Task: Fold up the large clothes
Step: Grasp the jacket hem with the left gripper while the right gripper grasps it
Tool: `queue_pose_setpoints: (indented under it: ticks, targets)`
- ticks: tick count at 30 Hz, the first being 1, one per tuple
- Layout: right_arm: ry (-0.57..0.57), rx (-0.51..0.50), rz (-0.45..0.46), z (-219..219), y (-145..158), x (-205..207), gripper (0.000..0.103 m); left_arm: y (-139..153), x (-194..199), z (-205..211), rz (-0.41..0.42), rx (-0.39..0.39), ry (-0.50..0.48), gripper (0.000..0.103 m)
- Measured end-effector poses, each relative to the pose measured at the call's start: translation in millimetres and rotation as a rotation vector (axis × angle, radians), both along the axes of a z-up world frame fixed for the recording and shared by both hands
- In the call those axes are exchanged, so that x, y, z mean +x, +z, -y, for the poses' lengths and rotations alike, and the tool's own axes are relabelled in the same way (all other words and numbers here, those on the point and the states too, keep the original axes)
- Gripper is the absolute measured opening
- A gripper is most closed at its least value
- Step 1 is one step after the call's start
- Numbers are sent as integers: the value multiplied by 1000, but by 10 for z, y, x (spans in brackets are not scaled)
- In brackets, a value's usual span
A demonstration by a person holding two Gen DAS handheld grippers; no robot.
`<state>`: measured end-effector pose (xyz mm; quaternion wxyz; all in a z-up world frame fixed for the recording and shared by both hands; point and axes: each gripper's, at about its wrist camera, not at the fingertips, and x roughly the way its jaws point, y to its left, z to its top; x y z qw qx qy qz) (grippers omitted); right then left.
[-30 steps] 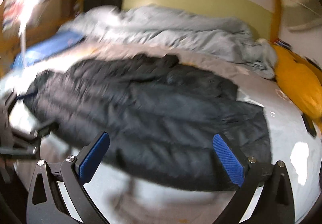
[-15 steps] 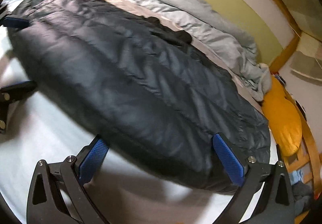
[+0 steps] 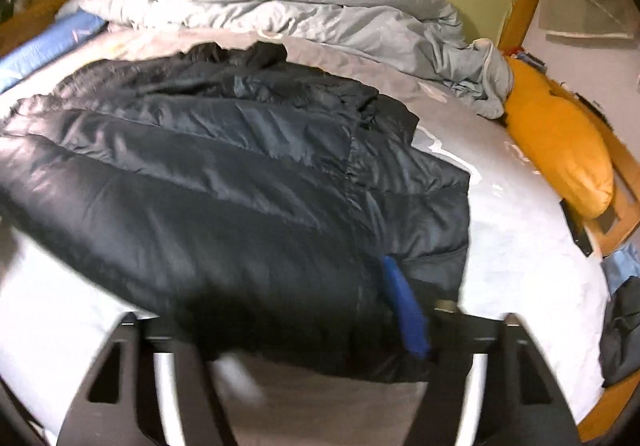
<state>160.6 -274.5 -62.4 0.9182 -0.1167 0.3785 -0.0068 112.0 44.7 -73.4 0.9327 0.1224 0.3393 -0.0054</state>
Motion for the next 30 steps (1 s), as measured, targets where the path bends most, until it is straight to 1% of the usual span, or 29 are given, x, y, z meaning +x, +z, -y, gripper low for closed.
queue_pose_setpoints:
  ticks: [1,2,3,5,7,9,10,11,12,13,14,15,16,17,18,19,20,21,22,23,24,25,27,28,30]
  targets:
    - [15,20,-1,11,20,-26,37,36,-18,-21,-5,-18,-9,27]
    - [32,39,-8,19,23,-42,29,64,-36,-23,-12,-30,-13,24]
    - [47,53,-13,11,21,-54,25,99,-67,-24,-25,-46,-19,21]
    - [63,56,-11,1,44,-122,21,144,-159,-4,-43,-56,-38,20]
    - [78,71,-30,36,71,-264,21,151,-265,18,-66,-30,-60,19]
    - [124,108,-59,76,101,-392,21,146,-424,2,-90,-8,-75,19]
    - [146,113,-69,89,109,-462,23,145,-485,-3,-101,0,-86,19]
    - [153,116,-73,109,125,-514,28,160,-543,-14,-109,3,-92,22]
    - [154,121,-74,126,142,-545,29,196,-585,-30,-108,-1,-88,28]
    - [149,121,-70,144,172,-565,31,257,-615,-52,-98,-11,-77,30]
    - [141,117,-55,164,218,-566,37,312,-613,-70,-84,-23,-71,37]
    - [128,112,-30,182,287,-559,40,400,-599,-101,-59,-34,-53,48]
    - [118,108,-5,208,355,-535,47,470,-577,-132,-32,-39,-39,54]
    - [106,106,24,232,442,-494,52,572,-545,-167,10,-41,-23,63]
    - [97,108,45,256,510,-460,54,645,-504,-184,41,-38,-10,68]
    - [88,107,70,279,596,-400,58,738,-420,-206,73,-36,1,69]
    - [82,104,98,296,687,-322,61,793,-333,-230,88,-39,6,71]
    - [78,98,124,308,775,-221,62,862,-174,-257,100,-44,16,76]
    - [69,95,145,305,854,-103,66,911,-10,-288,112,-47,25,79]
    - [56,93,164,295,927,57,71,957,262,-329,134,-36,49,86]
    - [42,87,183,283,987,290,73,972,602,-379,129,-18,90,90]
    - [29,75,198,270,1016,534,75,976,935,-419,101,-25,110,90]
    - [-2,67,196,308,1025,944,75,1004,1298,-495,77,-79,137,90]
    - [-21,82,177,350,999,1121,75,1029,1418,-565,69,-131,145,90]
    - [-56,152,159,479,953,1225,75,1052,1410,-688,77,-205,135,90]
